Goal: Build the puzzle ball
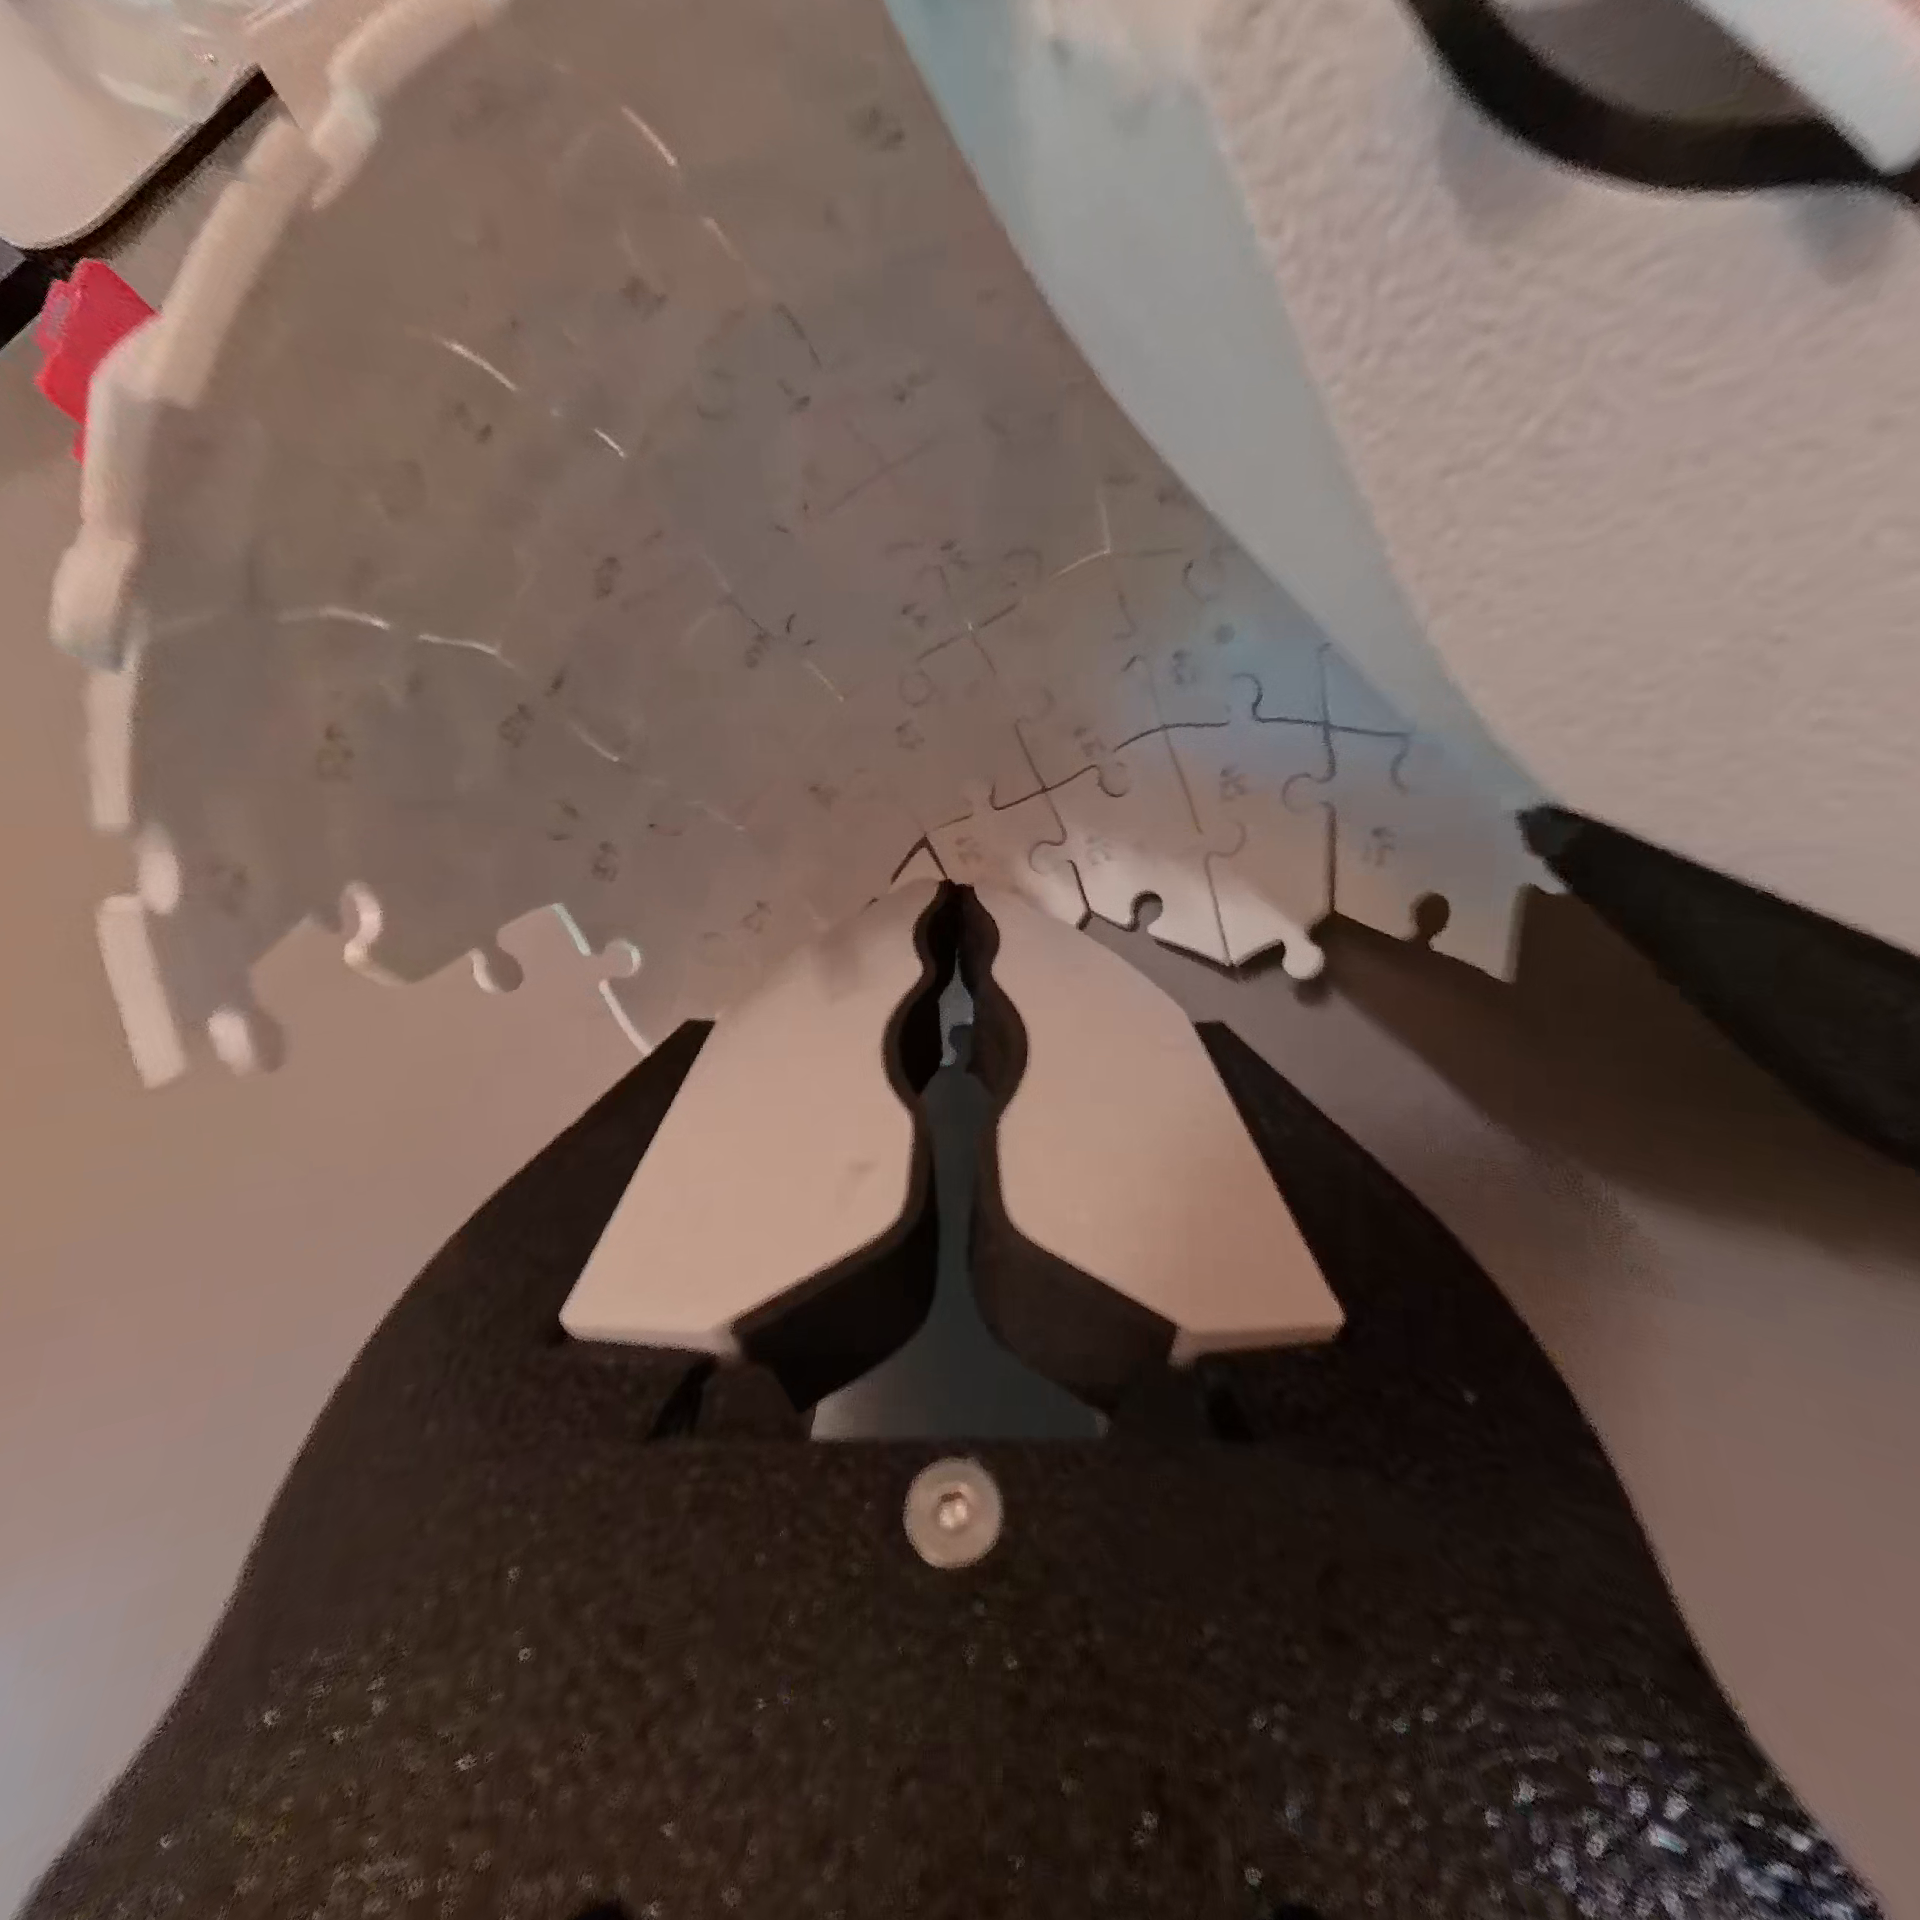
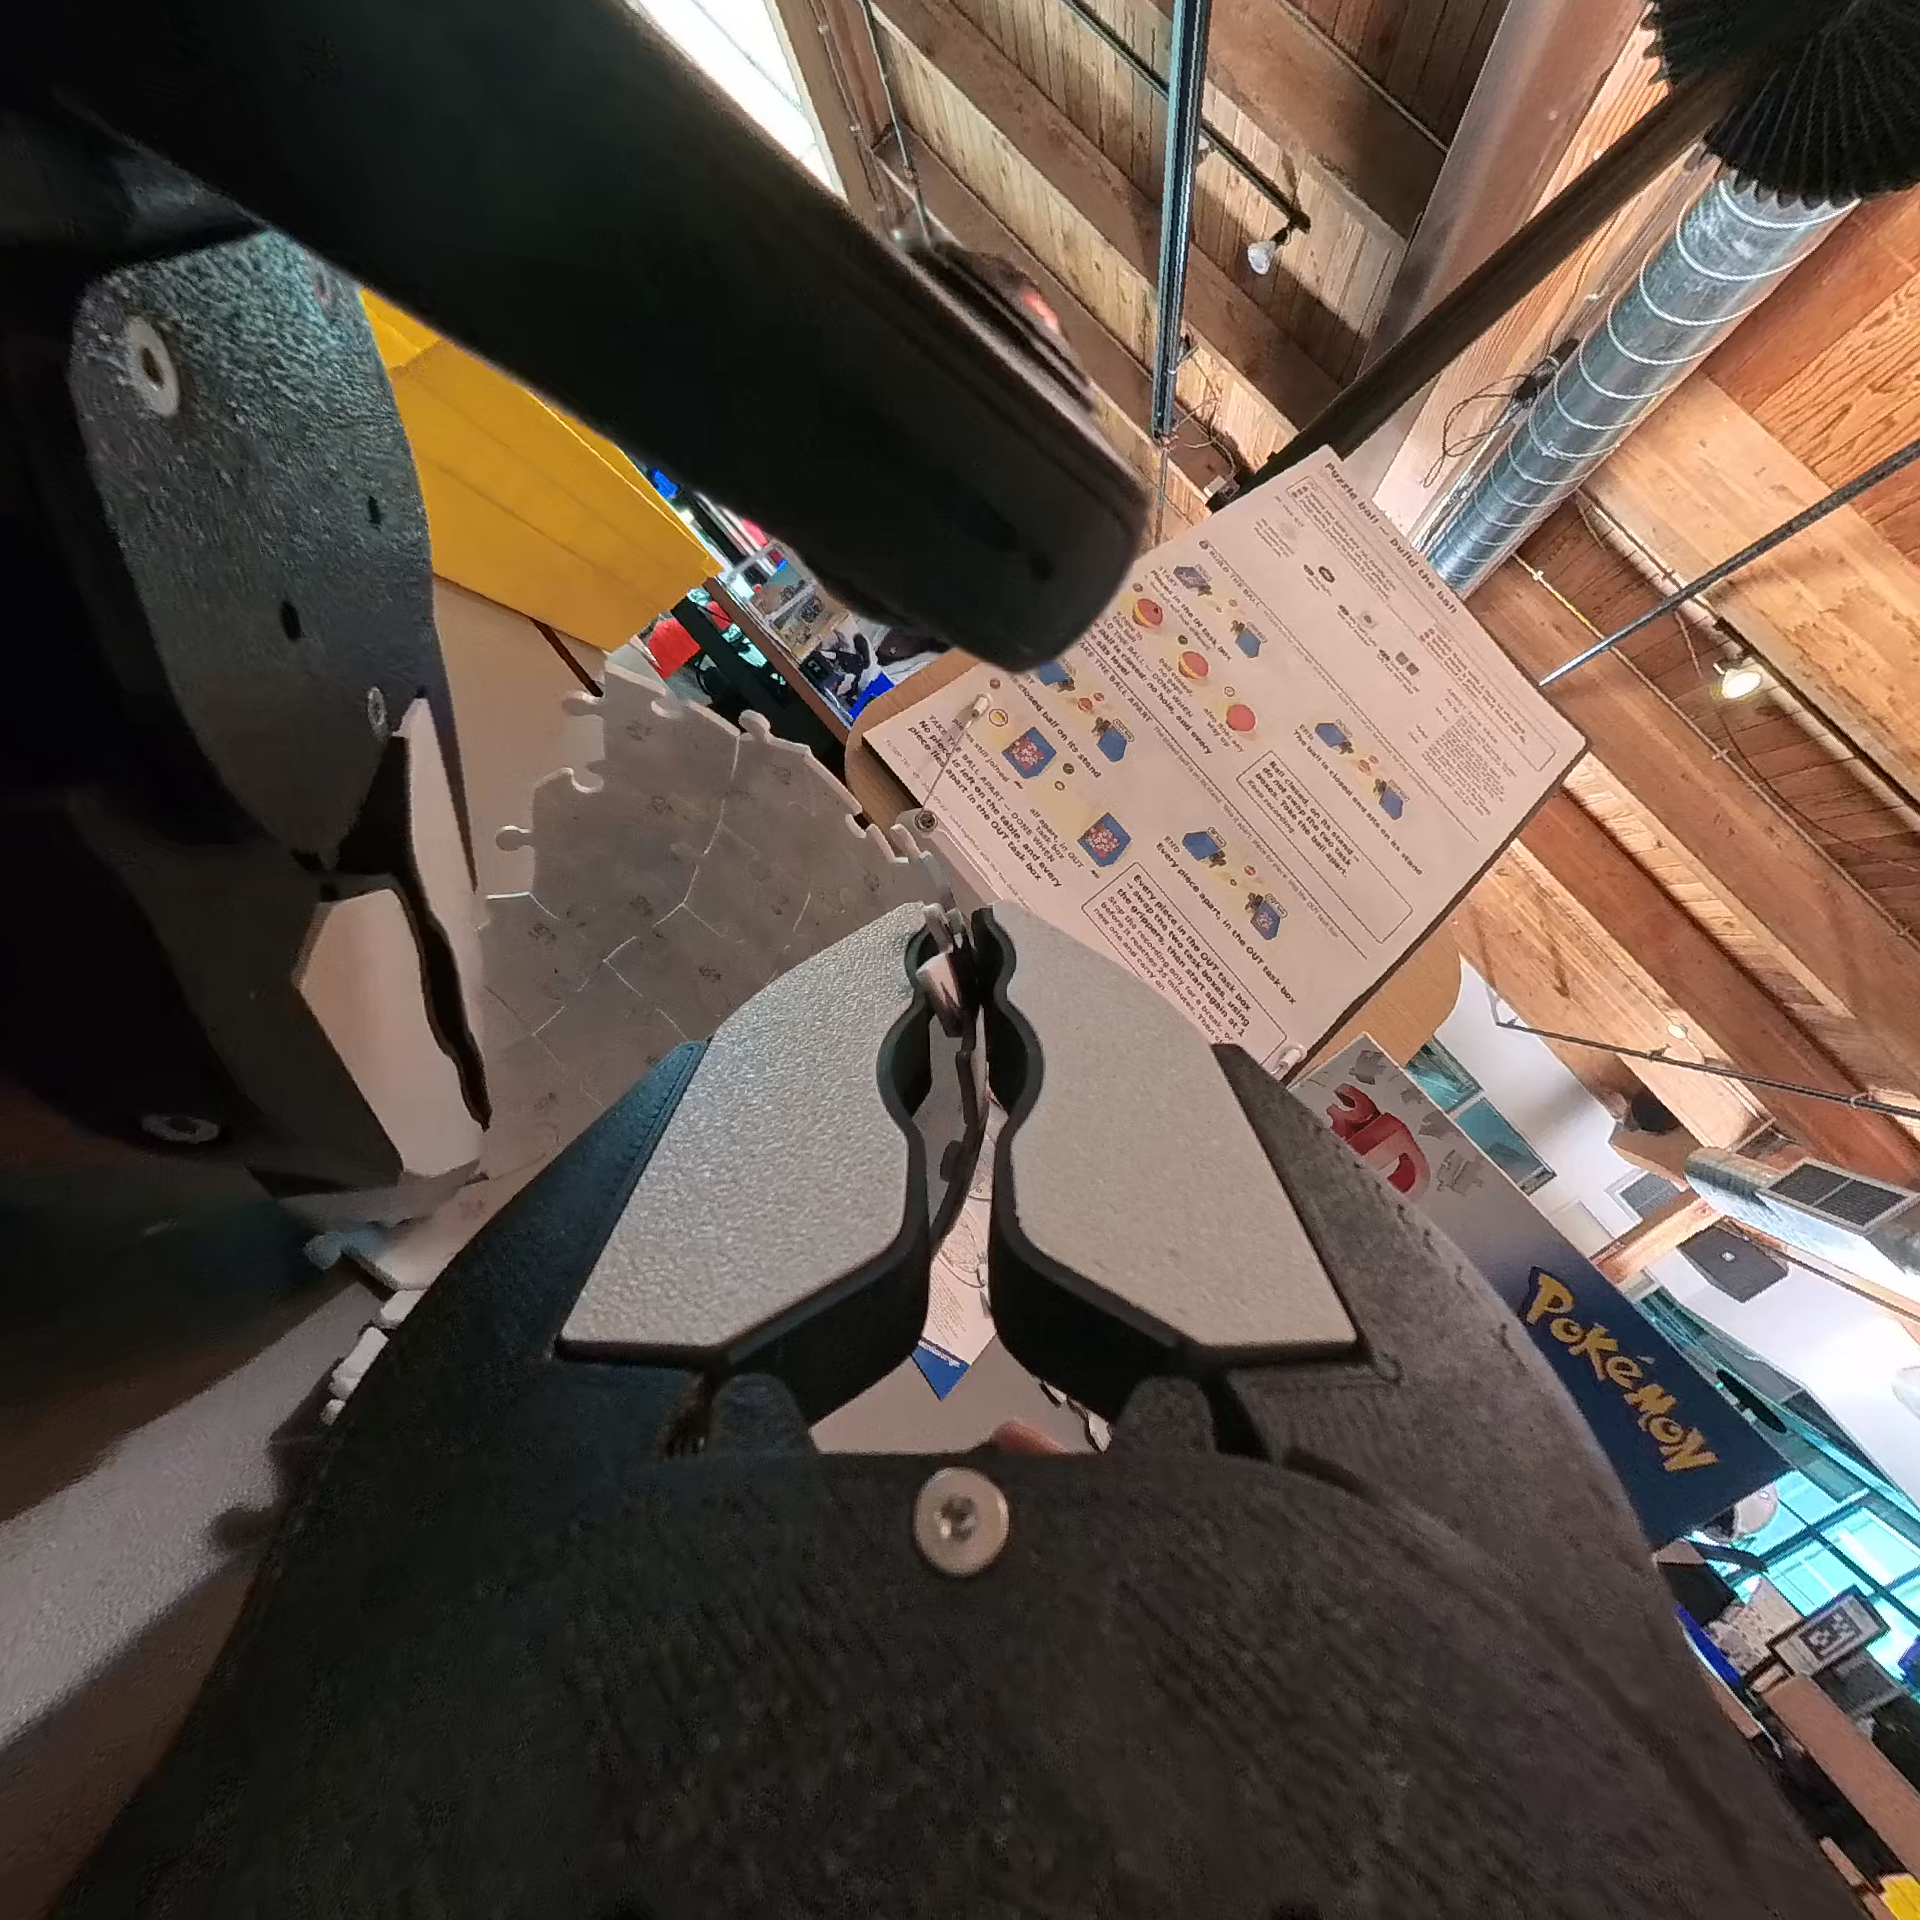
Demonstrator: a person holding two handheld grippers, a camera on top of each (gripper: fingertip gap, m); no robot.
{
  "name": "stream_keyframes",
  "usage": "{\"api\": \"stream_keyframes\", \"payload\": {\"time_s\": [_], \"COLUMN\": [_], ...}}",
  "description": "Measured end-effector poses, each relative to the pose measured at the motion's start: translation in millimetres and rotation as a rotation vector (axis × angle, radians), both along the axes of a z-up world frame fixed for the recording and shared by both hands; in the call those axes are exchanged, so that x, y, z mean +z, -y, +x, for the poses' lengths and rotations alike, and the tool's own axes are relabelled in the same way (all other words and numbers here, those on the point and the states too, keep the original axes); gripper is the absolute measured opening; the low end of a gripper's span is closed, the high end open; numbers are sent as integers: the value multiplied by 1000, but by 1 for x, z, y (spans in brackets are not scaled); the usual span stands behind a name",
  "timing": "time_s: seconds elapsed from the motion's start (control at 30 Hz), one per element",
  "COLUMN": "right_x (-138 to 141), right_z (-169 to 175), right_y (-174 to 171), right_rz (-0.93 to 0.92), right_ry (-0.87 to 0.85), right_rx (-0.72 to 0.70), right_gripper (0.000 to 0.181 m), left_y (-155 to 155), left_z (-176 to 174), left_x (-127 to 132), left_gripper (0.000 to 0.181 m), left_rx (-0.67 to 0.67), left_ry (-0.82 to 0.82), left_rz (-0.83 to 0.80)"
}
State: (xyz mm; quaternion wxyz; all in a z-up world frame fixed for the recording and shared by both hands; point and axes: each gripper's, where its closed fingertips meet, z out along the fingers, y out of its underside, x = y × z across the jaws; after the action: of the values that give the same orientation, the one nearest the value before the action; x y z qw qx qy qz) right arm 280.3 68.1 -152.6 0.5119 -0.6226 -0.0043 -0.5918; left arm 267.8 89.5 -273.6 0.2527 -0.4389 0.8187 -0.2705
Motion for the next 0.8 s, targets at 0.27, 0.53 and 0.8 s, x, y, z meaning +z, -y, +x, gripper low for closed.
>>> {"api": "stream_keyframes", "payload": {"time_s": [0.27, 0.53, 0.8], "right_x": [0, -1, -1], "right_z": [1, 1, 0], "right_y": [0, 1, 0], "right_rz": [-2, 0, -3], "right_ry": [0, -1, 2], "right_rx": [-6, -6, -7], "right_gripper": [6, 6, 6], "left_y": [1, -30, -27], "left_z": [0, -19, -27], "left_x": [3, 17, 3], "left_gripper": [0, 0, 27], "left_rx": [23, 145, 234], "left_ry": [4, 81, -16], "left_rz": [-53, -22, -140]}}
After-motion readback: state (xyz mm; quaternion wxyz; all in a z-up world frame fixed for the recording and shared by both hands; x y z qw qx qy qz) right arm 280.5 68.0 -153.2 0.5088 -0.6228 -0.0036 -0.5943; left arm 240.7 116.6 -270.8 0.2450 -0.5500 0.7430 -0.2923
